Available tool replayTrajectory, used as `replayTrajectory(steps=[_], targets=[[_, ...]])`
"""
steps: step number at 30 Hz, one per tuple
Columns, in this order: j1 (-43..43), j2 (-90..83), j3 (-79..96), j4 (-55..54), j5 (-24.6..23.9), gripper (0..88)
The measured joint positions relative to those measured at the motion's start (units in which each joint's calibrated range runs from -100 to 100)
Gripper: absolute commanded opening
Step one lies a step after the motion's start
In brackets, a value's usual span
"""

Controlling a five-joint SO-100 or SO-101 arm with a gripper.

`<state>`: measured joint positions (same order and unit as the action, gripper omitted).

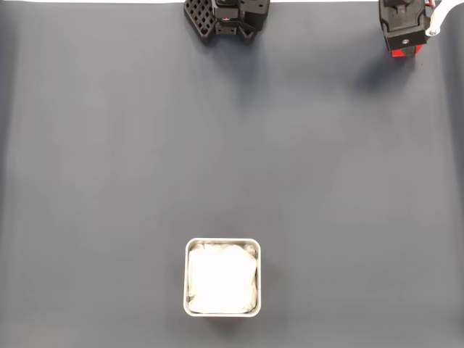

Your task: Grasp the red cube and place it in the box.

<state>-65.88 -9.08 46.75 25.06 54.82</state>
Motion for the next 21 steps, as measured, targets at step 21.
replayTrajectory(steps=[21], targets=[[0.0,-0.3,1.1,0.0,-0.1,4.9]])
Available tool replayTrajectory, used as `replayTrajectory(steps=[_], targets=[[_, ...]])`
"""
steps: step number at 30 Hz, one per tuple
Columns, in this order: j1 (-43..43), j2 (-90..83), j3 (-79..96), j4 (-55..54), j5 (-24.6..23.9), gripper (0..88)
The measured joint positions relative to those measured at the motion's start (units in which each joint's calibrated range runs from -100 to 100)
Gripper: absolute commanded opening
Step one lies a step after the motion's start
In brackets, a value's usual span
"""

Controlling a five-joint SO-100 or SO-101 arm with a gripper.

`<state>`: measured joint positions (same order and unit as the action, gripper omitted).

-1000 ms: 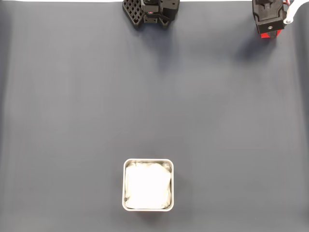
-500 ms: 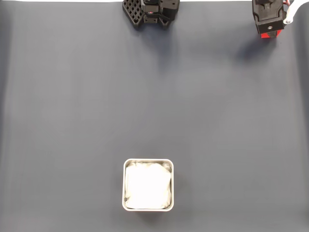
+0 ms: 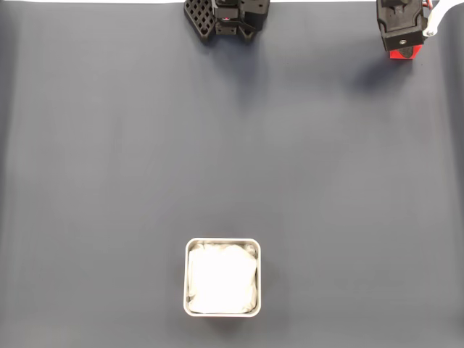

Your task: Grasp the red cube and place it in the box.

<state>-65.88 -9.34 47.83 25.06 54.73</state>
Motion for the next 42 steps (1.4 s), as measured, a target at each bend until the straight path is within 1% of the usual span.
replayTrajectory(steps=[12,28,42], targets=[[0.2,-4.8,-0.1,2.9,-0.3,4.4],[9.4,-12.1,-4.1,7.7,-0.5,4.1],[18.1,-12.9,-11.2,11.6,-1.0,3.7]])
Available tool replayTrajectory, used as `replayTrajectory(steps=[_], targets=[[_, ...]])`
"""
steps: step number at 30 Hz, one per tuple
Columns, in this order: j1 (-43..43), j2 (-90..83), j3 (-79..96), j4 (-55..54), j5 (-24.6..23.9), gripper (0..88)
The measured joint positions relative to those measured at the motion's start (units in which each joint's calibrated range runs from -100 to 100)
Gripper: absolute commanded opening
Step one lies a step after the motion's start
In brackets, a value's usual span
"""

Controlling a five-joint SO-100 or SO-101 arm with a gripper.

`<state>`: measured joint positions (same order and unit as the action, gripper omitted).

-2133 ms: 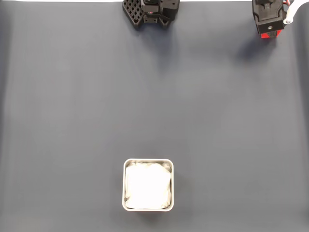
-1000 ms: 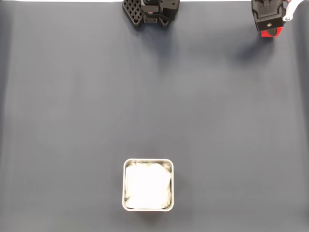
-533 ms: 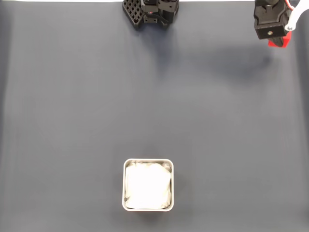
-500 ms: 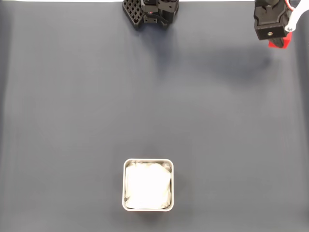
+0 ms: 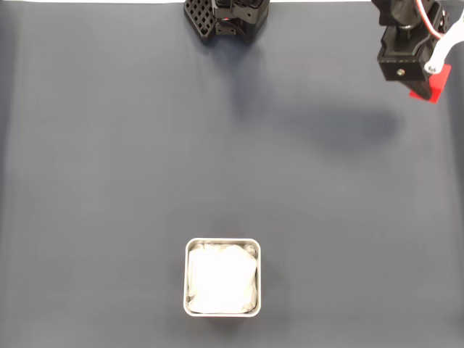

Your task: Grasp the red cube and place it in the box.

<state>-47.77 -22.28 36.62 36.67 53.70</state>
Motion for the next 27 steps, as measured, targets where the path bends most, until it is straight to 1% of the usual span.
replayTrajectory(steps=[16,27], targets=[[10.9,0.0,-12.6,4.6,-0.3,3.6],[17.5,4.2,-21.3,6.4,-1.3,3.7]])
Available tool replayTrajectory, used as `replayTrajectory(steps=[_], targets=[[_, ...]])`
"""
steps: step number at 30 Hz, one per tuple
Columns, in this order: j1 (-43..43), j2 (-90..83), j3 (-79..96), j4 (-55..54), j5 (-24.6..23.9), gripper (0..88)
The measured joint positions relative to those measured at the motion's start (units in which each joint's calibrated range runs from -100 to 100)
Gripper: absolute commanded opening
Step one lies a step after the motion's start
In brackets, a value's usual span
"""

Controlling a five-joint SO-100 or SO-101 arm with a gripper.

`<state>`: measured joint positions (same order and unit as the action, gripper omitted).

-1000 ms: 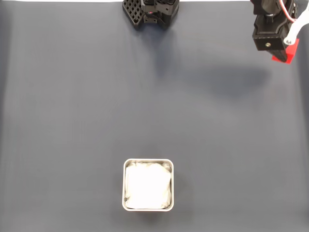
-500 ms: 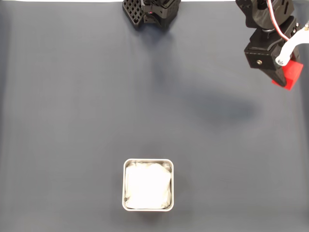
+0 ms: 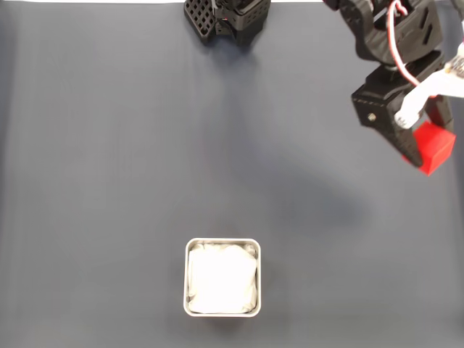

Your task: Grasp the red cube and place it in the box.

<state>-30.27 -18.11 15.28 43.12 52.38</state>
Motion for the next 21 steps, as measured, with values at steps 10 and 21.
replayTrajectory(steps=[10,21], targets=[[6.8,3.3,-4.4,0.0,0.0,3.7],[14.4,7.6,-9.8,0.0,0.0,3.6]])
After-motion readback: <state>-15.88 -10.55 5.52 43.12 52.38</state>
